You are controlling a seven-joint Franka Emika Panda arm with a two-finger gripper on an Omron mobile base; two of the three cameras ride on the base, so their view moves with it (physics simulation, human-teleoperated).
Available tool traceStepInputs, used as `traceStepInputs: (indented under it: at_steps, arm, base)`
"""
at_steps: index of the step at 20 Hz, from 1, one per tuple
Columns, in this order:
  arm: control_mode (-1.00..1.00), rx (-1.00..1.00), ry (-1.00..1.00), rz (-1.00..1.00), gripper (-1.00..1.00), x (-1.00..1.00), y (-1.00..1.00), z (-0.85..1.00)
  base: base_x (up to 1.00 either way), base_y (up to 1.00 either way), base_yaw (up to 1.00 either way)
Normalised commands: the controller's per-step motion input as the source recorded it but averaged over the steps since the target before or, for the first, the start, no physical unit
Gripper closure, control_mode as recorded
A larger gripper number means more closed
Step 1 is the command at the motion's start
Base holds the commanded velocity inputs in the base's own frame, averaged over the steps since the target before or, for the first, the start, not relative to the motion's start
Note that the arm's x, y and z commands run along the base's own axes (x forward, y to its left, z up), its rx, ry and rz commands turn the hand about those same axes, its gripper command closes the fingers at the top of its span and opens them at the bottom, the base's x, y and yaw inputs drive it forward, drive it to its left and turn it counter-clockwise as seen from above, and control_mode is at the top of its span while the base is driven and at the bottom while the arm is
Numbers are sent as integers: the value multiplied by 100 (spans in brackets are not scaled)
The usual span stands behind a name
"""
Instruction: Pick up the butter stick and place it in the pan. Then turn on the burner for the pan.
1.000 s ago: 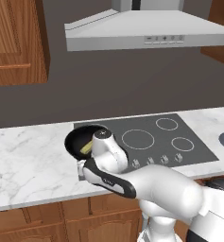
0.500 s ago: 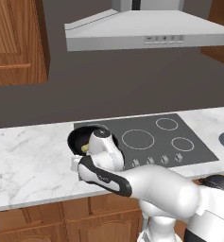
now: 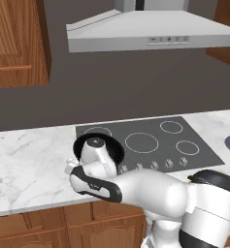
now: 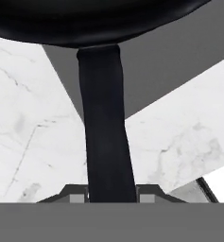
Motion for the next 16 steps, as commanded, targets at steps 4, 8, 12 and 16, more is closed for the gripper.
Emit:
traceStepInputs:
  at_steps: [4,8,12,16]
  arm:
    - [-100,0,13,-10,100,30,9,4]
    - [-100,0,6,0,100,22,0,1]
    - [-100,0,2,1,100,18,4,0]
    - [-100,-1,0,2,100,12,2,-1]
  base:
    - [0,0,0]
    - [0,0,0]
    - [0,0,0]
    - [0,0,0]
